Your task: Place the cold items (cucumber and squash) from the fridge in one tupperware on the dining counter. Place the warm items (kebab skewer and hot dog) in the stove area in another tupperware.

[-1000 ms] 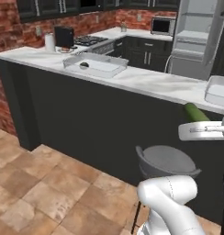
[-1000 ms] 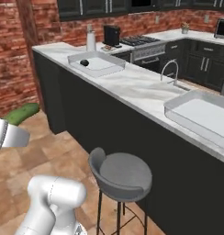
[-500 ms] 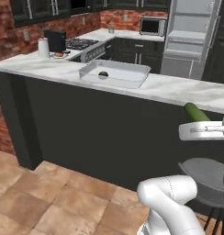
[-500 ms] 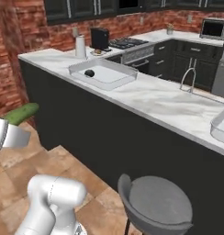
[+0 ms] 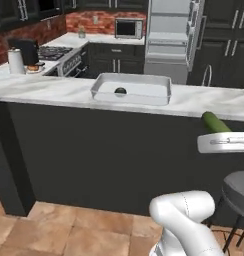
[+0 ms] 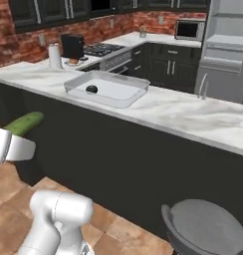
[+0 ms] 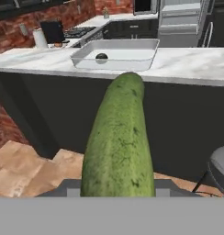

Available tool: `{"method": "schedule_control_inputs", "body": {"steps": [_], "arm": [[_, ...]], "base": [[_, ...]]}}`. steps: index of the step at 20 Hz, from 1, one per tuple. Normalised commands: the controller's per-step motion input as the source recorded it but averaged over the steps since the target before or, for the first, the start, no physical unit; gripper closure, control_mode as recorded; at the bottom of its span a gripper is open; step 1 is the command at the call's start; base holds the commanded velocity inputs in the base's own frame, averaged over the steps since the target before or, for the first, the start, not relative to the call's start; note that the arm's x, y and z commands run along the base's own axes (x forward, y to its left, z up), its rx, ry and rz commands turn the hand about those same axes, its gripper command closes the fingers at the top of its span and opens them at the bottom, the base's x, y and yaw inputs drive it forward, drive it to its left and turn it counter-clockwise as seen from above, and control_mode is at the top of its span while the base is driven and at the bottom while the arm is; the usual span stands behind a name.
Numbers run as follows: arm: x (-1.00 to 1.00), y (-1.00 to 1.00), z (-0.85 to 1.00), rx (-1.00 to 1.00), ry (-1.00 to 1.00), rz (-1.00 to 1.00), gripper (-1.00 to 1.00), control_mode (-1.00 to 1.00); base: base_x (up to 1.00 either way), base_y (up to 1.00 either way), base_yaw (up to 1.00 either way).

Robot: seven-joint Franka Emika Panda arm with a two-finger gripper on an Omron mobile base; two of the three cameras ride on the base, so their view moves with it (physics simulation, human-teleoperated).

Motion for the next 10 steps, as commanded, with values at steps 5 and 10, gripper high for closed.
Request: {"method": "schedule_control_inputs", "body": {"steps": [5, 10], "arm": [[0.0, 0.0, 0.0, 0.0, 0.0, 0.0, 1.0, 1.0], [0.0, 0.0, 0.0, 0.0, 0.0, 0.0, 1.0, 1.0]], "base": [[0.6, 0.68, -0.56], [0.55, 0.68, -0.66]]}}
